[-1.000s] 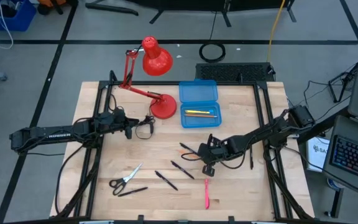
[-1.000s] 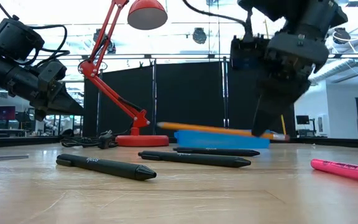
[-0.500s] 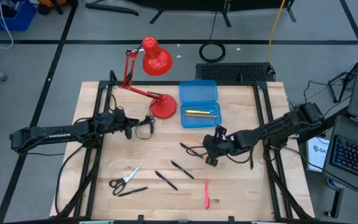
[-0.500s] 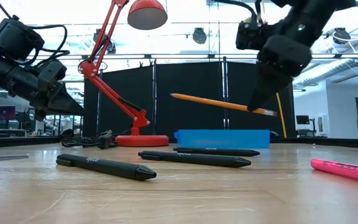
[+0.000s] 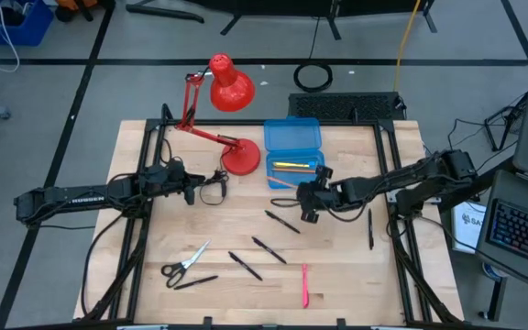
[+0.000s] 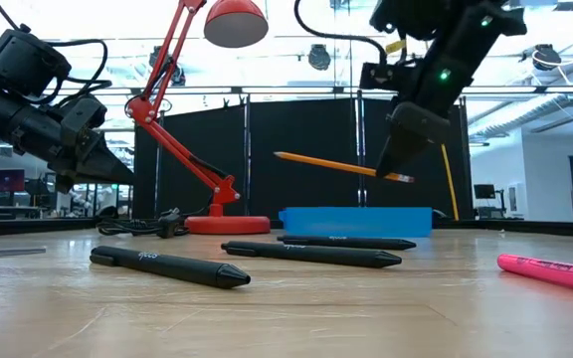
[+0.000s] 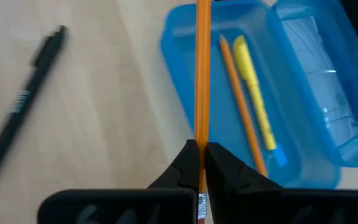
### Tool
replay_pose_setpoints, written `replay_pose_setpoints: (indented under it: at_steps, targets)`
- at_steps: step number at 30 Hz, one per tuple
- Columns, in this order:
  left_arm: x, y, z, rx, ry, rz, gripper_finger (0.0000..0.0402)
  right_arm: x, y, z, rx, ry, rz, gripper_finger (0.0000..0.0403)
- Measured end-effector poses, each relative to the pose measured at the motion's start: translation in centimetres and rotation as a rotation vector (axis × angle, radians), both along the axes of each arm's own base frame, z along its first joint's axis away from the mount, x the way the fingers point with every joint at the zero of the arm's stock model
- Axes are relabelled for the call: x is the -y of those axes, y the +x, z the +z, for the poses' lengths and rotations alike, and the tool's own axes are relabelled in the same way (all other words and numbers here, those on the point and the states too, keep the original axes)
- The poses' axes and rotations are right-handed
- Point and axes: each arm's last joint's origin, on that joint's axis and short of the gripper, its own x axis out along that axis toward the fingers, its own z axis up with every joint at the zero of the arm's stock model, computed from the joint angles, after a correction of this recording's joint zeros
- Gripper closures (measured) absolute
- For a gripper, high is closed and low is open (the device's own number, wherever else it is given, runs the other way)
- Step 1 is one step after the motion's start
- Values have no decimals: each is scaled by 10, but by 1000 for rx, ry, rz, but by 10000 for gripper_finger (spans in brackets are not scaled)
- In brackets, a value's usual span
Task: Pick & place school supplies into a supply box
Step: Put the orange pencil into the blue supply box
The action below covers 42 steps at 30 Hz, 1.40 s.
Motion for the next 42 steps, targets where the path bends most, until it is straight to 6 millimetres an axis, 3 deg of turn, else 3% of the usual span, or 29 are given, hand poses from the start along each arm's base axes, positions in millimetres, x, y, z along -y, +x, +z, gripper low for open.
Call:
replay_pose_setpoints:
  at_steps: [14, 22, 34, 42]
  targets:
    - [0, 0, 0, -3, 6, -3, 371, 46, -1, -1, -150, -93, 99, 402]
    - [0, 0, 0, -2, 7, -3, 371, 70, -4, -4, -188, -6, 172, 402]
    - [0, 0, 0, -4, 9, -4, 371, 84, -6, -4, -148, 96, 182, 402]
    - [0, 0, 0, -5, 12, -3, 371, 85, -6, -8, -193, 76, 232, 402]
